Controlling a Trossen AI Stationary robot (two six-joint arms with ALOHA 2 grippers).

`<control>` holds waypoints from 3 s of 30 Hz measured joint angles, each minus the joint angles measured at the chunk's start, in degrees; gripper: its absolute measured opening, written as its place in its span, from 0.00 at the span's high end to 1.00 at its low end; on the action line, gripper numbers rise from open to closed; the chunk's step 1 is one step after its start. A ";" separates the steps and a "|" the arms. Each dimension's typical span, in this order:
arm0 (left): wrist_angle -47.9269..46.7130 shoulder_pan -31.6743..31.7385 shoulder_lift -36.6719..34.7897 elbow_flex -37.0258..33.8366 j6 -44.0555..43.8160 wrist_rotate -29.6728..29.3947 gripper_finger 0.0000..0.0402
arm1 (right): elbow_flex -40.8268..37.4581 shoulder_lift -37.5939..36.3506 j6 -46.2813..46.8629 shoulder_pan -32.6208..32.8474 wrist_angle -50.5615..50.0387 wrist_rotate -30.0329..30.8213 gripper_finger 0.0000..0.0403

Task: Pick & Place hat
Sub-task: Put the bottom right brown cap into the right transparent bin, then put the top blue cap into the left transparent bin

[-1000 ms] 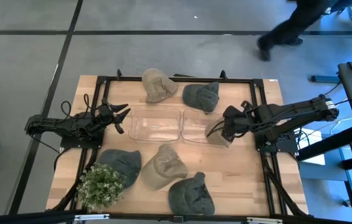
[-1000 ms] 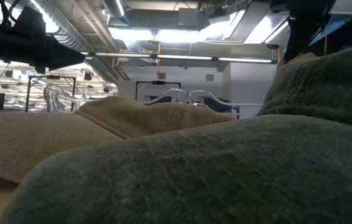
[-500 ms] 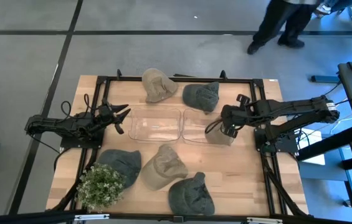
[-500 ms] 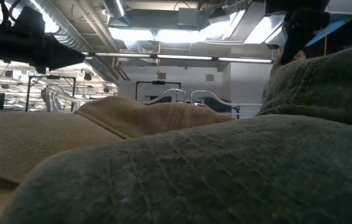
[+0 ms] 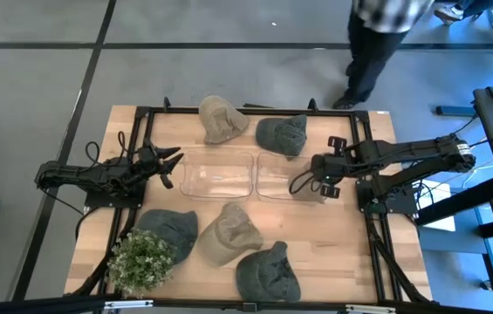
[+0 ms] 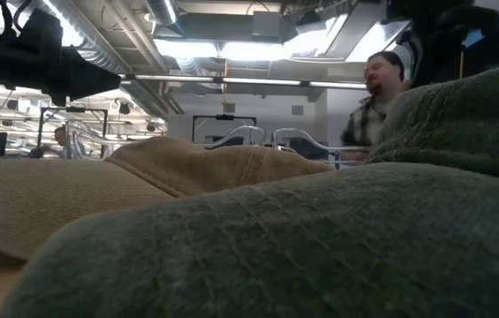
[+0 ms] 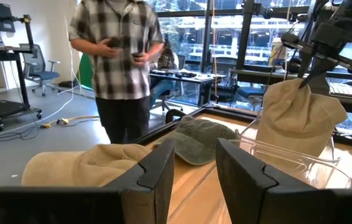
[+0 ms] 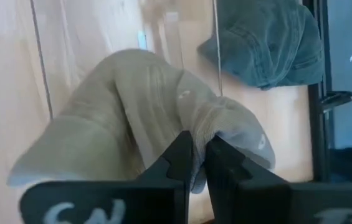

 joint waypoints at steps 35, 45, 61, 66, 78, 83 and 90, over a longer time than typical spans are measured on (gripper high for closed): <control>1.50 -0.02 0.01 0.00 -7.92 2.98 0.72 | 15.41 -0.30 29.18 0.55 -11.93 -0.16 0.58; 3.67 -0.02 -0.01 0.00 -16.68 4.52 0.72 | 9.75 -16.81 32.59 1.72 -3.78 -0.22 0.63; 5.40 0.00 -0.01 0.00 -20.74 3.93 0.72 | 3.45 -23.85 23.15 1.75 12.85 6.36 0.64; 5.40 0.00 -0.01 0.00 -20.75 3.93 0.72 | 3.41 -22.33 20.02 1.75 12.83 6.41 0.64; 5.40 -0.01 -0.01 0.00 -20.97 2.34 0.72 | 3.41 -19.19 19.96 1.75 12.72 5.02 0.64; 5.40 -0.02 -0.01 0.00 -20.63 2.42 0.72 | 3.41 -18.34 20.12 1.73 12.74 -0.24 0.64; 5.40 0.00 -0.01 0.00 -20.59 2.43 0.72 | 3.41 -18.27 24.67 1.73 12.74 -8.04 0.64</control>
